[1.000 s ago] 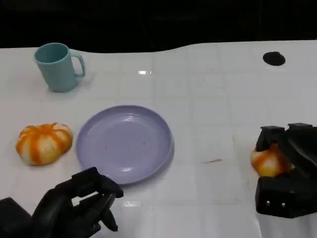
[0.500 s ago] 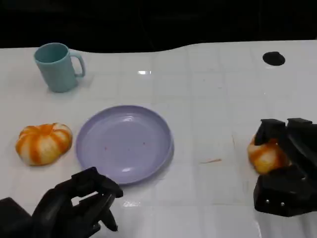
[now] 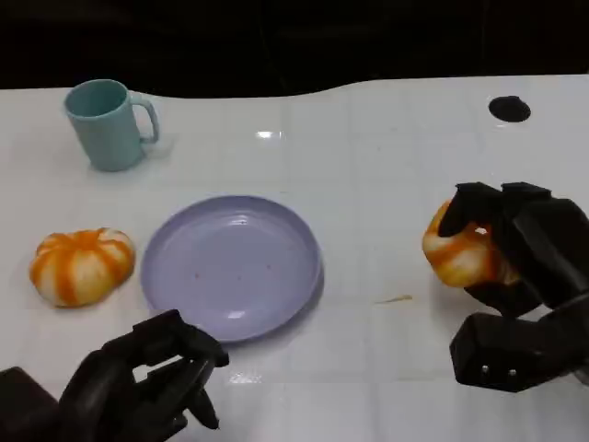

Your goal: Grasp the bread from the table and place it into the plate.

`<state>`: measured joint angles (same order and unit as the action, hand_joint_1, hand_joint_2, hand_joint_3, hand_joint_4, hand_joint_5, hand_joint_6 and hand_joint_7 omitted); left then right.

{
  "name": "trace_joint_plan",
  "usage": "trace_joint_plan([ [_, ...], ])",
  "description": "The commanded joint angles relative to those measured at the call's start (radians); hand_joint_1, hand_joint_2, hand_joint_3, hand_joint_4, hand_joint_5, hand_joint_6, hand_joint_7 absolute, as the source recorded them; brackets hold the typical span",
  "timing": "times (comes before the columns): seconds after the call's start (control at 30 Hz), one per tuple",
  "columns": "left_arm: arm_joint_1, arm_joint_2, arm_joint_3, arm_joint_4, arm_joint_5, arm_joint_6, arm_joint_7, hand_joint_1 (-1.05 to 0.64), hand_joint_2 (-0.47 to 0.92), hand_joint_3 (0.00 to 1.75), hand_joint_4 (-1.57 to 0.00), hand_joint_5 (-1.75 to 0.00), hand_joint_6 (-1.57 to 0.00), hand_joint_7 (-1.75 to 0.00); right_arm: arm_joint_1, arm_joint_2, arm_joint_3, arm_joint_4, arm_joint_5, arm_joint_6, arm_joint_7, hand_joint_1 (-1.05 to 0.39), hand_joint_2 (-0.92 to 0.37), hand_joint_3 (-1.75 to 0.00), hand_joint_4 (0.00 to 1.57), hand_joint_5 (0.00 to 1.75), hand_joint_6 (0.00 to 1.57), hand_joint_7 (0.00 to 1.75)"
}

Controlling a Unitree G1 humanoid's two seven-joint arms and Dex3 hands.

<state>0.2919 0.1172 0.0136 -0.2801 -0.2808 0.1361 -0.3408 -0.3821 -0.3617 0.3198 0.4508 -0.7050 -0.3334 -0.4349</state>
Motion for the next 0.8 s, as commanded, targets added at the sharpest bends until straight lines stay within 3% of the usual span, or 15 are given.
trace_joint_plan([
  [0.03,0.011,0.004,-0.001,-0.009,0.002,0.000,0.007,-0.44,0.92,0.42,-0.70,-1.62,-0.71,-1.21,-0.004,0.027,-0.005,-0.037,0.036,-0.033,0.026,-0.11,-0.24,-1.43,1.01,1.75,0.82,1.65],
  [0.3,0.011,0.003,-0.003,-0.006,-0.006,-0.003,0.000,-0.44,0.92,0.42,-0.69,-1.63,-0.69,-1.23,-0.055,0.108,0.017,-0.025,0.041,-0.049,0.074,-0.14,-0.16,-1.49,1.03,1.75,0.91,1.51],
  [0.47,0.014,0.006,-0.007,-0.010,-0.002,-0.004,0.003,-0.44,0.92,0.42,-0.69,-1.62,-0.70,-1.23,-0.112,0.157,0.049,0.037,0.019,-0.058,0.067,-0.14,-0.19,-1.43,1.03,1.75,0.80,1.72],
  [0.8,0.022,0.005,-0.011,-0.024,-0.003,0.001,0.006,-0.44,0.92,0.42,-0.69,-1.62,-0.69,-1.24,-0.242,0.272,0.110,0.201,0.019,-0.067,0.077,-0.14,-0.23,-1.29,1.01,1.75,0.75,1.75],
])
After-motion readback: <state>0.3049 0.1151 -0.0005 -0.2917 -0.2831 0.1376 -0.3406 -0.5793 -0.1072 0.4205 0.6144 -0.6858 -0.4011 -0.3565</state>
